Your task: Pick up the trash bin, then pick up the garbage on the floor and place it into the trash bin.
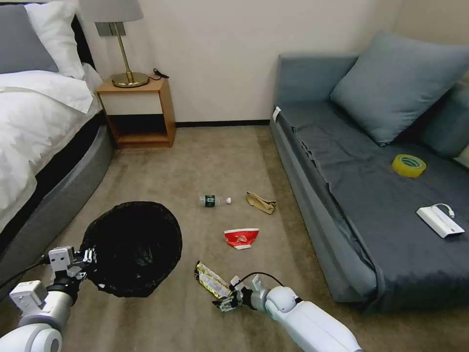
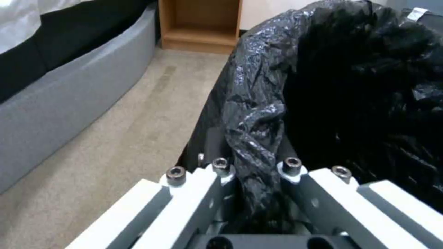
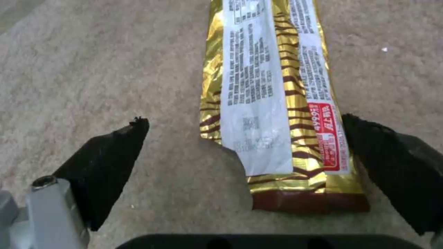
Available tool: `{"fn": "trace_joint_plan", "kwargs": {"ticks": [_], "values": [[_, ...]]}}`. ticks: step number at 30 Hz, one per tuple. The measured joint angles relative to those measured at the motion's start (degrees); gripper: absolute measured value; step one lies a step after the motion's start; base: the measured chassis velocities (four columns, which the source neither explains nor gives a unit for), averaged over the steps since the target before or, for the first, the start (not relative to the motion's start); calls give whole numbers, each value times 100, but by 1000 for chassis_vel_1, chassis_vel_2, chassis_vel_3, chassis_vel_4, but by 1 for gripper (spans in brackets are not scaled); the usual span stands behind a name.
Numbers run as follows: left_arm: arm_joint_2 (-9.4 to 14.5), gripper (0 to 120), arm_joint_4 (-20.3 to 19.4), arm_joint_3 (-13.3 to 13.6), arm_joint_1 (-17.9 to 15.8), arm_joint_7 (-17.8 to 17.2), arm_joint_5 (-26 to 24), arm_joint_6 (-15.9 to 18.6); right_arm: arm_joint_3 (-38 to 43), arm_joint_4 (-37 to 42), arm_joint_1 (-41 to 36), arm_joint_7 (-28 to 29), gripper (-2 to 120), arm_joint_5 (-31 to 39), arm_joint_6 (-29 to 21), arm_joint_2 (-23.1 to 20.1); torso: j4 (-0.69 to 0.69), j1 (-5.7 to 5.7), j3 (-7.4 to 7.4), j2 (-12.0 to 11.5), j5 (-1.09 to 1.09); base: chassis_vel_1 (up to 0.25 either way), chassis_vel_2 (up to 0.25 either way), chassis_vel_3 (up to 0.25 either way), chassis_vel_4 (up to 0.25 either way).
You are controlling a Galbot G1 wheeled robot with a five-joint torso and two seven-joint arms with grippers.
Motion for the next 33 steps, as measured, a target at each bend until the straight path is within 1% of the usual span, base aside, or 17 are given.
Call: {"fn": "trace_joint_plan", "kwargs": {"ticks": [9,11,12,14,16,18,19,21,22,25,26,29,31,33], "values": [[-21,4,54,-13,13,32,6,-58,-6,-69,-41,249,99,-191,85,71,4,0,0,1,1,0,0,0,0],[-22,4,66,-4,3,32,8,-70,-6,-109,-36,311,93,-252,129,89,2,-1,-1,2,0,0,0,0,0],[-22,4,66,-4,3,32,8,-70,-6,-109,-36,311,93,-252,129,89,2,-1,-1,2,0,0,0,0,0],[-21,4,70,6,-5,34,8,-73,-5,-125,-28,331,89,-260,156,93,0,-1,0,2,0,0,0,0,0],[-22,4,71,13,-9,39,11,-78,-1,-152,-17,356,81,-277,177,99,0,-1,0,1,-1,0,0,0,0],[-23,4,71,14,-8,40,13,-78,2,-162,-16,363,80,-285,189,102,0,-1,0,1,-1,0,0,0,0],[-31,4,71,15,-8,46,15,-78,8,-192,-14,399,75,-315,231,112,0,-1,0,1,-1,0,0,0,0],[-30,4,52,14,-3,52,14,-79,23,-233,-12,471,69,-354,285,122,4,-1,0,1,2,0,0,0,0],[-30,4,52,14,-3,52,14,-79,23,-233,-12,471,69,-354,285,122,4,-1,0,1,2,0,0,0,0],[-23,4,50,13,-4,53,13,-79,40,-264,-14,495,57,-395,327,128,1,-1,0,0,0,0,0,0,0],[-23,4,50,13,-4,53,13,-79,40,-264,-14,495,57,-395,327,128,1,-1,0,0,0,0,0,0,0],[-31,4,50,13,-1,52,14,-80,52,-297,-17,521,45,-416,363,129,1,-1,0,0,0,0,0,0,0],[-33,4,50,13,0,52,14,-81,53,-302,-18,528,40,-420,376,129,0,-1,0,0,0,0,0,0,0],[-33,4,50,13,0,52,14,-81,53,-303,-18,529,40,-421,377,129,1,-1,0,0,0,0,0,0,0]]}}
